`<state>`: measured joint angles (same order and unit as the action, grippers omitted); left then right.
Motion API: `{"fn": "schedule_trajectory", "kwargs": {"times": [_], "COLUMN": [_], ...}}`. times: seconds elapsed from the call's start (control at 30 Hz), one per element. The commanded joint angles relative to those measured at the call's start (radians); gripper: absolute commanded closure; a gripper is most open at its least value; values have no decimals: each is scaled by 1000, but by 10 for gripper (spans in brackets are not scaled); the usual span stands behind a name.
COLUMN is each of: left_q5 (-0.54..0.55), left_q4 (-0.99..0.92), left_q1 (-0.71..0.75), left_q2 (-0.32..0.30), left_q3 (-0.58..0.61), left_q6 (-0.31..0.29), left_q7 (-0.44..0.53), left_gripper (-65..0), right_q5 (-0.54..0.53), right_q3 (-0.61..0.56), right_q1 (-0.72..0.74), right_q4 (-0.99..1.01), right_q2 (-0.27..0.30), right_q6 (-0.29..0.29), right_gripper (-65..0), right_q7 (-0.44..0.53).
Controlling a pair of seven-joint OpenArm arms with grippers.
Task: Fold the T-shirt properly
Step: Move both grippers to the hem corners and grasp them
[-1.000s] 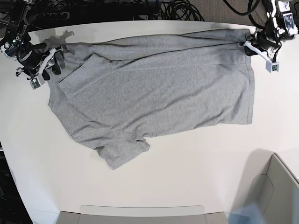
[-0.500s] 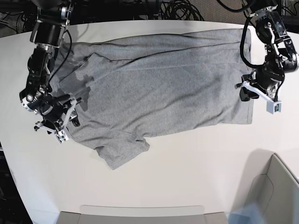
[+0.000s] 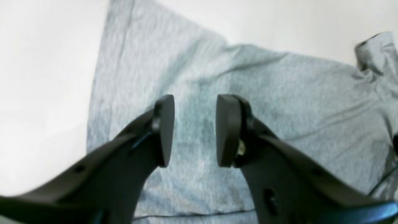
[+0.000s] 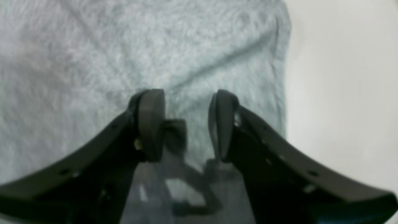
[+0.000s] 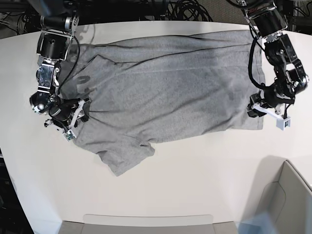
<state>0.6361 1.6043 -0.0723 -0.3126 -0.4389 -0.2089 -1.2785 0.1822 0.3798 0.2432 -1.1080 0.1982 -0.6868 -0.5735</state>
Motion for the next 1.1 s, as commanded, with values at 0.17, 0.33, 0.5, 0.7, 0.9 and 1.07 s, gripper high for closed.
{"fn": "schedule_trajectory", "kwargs": {"times": [0.17,0.33,0.5,0.7,0.9,1.07], "left_q5": [15,15,14,-14,-57,-61], "left_q4": [17,-104,-328,-592,-792,-844], "left_q1": [-16,-80,-189,-332,-398,-393], "left_q2": [-16,-84,-168,-224,-219,-218], "left_q3": [-2,136,297,435,559,596], "left_q6": [-2,6,-1,-2,-10,-185], "left_q7": [64,145,360,466,570,540], "left_gripper": [-232,-296,-344,-371,-373,-372], "right_q5": [41,33,38,38,38,38], "right_q3": [46,46,43,43,44,43], "right_q1": [-138,-89,-28,8,89,278], "right_q4": [-251,-295,-292,-269,-202,-16], "right_q2": [20,5,-9,-9,-4,-9], "right_q6": [-11,-11,-11,-11,-11,-11], "right_gripper": [-267,-267,-267,-267,-267,-267], "right_q7": [-42,-176,-184,-184,-178,-176]}}
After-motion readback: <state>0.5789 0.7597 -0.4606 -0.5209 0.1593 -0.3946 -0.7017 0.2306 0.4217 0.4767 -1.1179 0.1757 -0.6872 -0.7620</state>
